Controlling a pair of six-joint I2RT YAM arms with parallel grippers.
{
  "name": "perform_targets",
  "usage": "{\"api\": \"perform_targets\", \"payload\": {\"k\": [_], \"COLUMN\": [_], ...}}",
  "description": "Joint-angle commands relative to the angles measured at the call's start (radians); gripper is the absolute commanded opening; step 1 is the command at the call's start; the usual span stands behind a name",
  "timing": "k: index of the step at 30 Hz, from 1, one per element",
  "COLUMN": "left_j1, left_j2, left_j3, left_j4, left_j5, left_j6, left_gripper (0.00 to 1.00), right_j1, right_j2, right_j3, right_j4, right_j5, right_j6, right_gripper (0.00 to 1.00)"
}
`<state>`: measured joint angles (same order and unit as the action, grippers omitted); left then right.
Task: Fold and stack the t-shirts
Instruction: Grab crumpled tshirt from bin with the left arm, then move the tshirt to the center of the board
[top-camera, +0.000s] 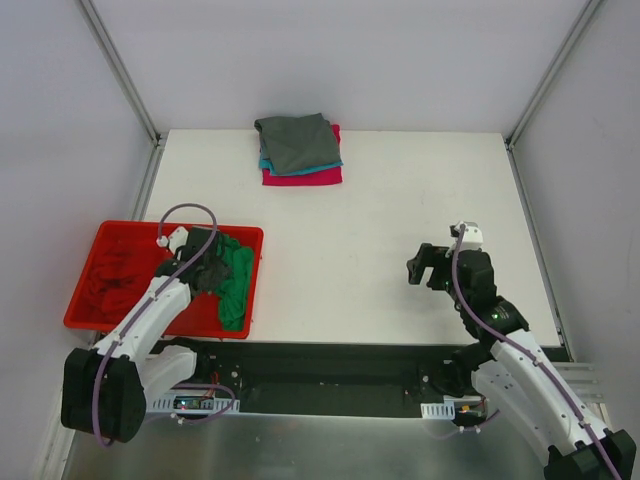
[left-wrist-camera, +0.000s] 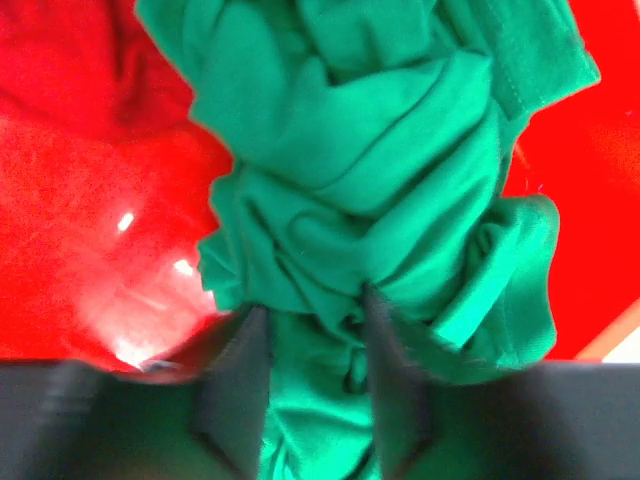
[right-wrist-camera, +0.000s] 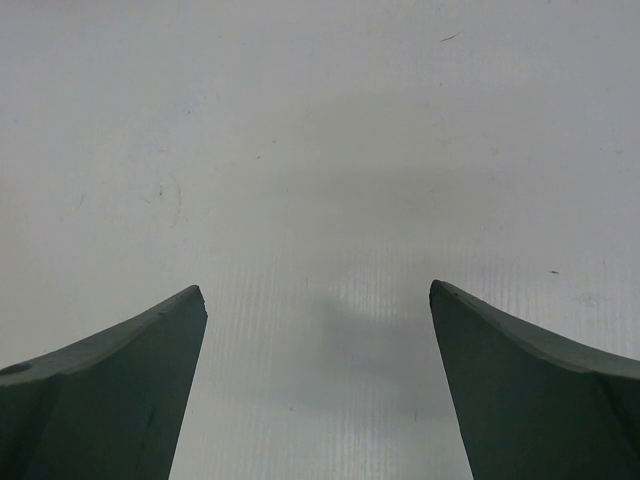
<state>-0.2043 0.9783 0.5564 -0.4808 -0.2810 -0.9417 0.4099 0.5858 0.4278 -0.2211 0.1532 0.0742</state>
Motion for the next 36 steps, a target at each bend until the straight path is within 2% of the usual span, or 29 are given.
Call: {"api": "perform_targets", "payload": {"k": [1, 2, 7, 11, 13, 16, 18, 21, 25, 29, 33, 35, 36], "left_j1": [0.009, 0.009, 0.009, 0.009, 0.009, 0.008, 0.008, 0.006, -0.042, -0.222, -0.288, -0.308, -0.314], "left_j2": [0.039, 0.031, -0.145, -0.323, -0.365, -0.360, -0.319, -0.225, -0.003, 0.184, 0.379, 0.448, 0.479], "left_j3": [0.005, 0.014, 0.062, 0.166, 0.248, 0.399, 0.474, 0.571, 0.741, 0.894, 1.008, 1.033, 1.039], "left_j4": [0.071, 0.070, 0.070, 0.077, 0.097, 0.163, 0.229, 0.306, 0.390, 0.396, 0.398, 0.383, 0.357], "left_j5": [0.126, 0.140, 0.148, 0.154, 0.204, 0.369, 0.478, 0.569, 0.784, 0.813, 0.925, 0.918, 0.896], "left_j6": [0.020, 0.029, 0.057, 0.092, 0.148, 0.210, 0.231, 0.224, 0.210, 0.264, 0.262, 0.257, 0.271], "left_gripper": [0.11, 0.00, 0.00, 0.00, 0.00, 0.00, 0.00, 0.00, 0.00, 0.00, 0.00, 0.00, 0.04], "right_j1": [-0.003, -0.003, -0.003, -0.005, -0.005, -0.005, -0.003, -0.005, -0.003, -0.003, -0.005, -0.005, -0.003], "right_j2": [-0.017, -0.021, -0.037, -0.081, -0.112, -0.183, -0.233, -0.346, -0.455, -0.536, -0.564, -0.561, -0.560], "right_j3": [0.031, 0.028, 0.032, 0.022, 0.009, -0.006, -0.040, -0.081, -0.126, -0.167, -0.176, -0.163, -0.155], "right_j4": [0.002, 0.002, -0.006, -0.006, 0.006, 0.026, 0.069, 0.085, 0.104, 0.138, 0.131, 0.106, 0.086], "right_j5": [-0.003, 0.003, 0.005, 0.074, 0.085, 0.111, 0.134, 0.144, 0.169, 0.201, 0.235, 0.253, 0.264], "right_j6": [-0.001, 0.001, 0.002, 0.028, 0.041, 0.070, 0.076, 0.082, 0.084, 0.085, 0.101, 0.099, 0.098], "right_gripper": [0.96, 0.96, 0.96, 0.96, 0.96, 0.96, 0.96, 0.96, 0.96, 0.96, 0.96, 0.96, 0.96]}}
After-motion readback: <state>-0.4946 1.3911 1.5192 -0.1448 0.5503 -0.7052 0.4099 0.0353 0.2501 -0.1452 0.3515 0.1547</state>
